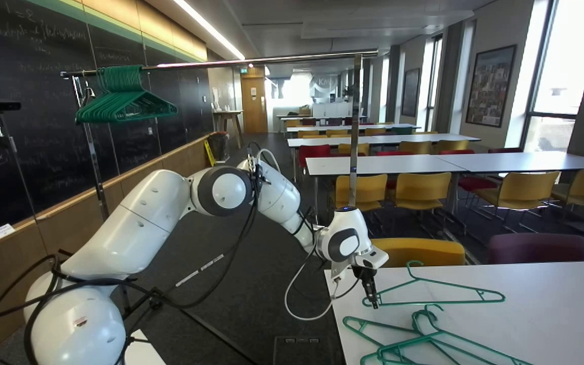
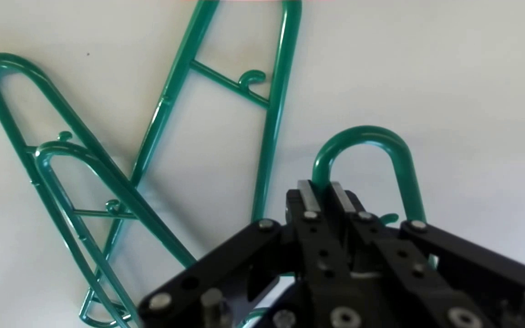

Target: Hang the clothing hanger on the clothing rack

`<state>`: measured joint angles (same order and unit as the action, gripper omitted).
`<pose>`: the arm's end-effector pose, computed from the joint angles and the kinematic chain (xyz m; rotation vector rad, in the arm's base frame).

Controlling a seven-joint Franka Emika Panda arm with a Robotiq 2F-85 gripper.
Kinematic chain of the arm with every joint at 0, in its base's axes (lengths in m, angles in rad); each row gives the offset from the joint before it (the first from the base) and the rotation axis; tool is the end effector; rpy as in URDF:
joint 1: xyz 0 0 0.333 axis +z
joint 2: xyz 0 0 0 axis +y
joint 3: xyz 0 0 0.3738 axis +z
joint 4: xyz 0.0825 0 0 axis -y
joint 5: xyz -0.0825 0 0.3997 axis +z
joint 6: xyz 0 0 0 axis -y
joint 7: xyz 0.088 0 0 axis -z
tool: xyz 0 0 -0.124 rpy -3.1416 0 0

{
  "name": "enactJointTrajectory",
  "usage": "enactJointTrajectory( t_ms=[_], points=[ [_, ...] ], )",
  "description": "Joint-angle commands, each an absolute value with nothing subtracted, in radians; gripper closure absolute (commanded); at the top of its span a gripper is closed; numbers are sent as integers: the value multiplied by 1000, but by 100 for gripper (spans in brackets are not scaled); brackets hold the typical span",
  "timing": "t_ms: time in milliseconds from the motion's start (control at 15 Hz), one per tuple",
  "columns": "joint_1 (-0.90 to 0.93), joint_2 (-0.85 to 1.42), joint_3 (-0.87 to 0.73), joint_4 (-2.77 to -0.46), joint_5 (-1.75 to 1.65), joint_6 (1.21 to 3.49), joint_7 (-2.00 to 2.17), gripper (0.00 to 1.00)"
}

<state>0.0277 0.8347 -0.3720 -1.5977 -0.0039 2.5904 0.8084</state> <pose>0.7386 -0.2108 0.1969 2.5478 -1.4037 0.3848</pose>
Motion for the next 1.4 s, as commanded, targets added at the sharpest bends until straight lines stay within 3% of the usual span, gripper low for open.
enactJointTrajectory(
  t_ms=[0,333,867,1133,1333],
  points=[
    [49,675,-364,-1802,-20,2686,780,97],
    [-39,475,-218,-2023,47,2745,508,97],
    [-89,134,-134,-2413,110,2859,216,97],
    [-108,5,-101,-2503,190,2785,99,97],
    [-101,-67,-78,-2500,389,2594,-131,97]
  ],
)
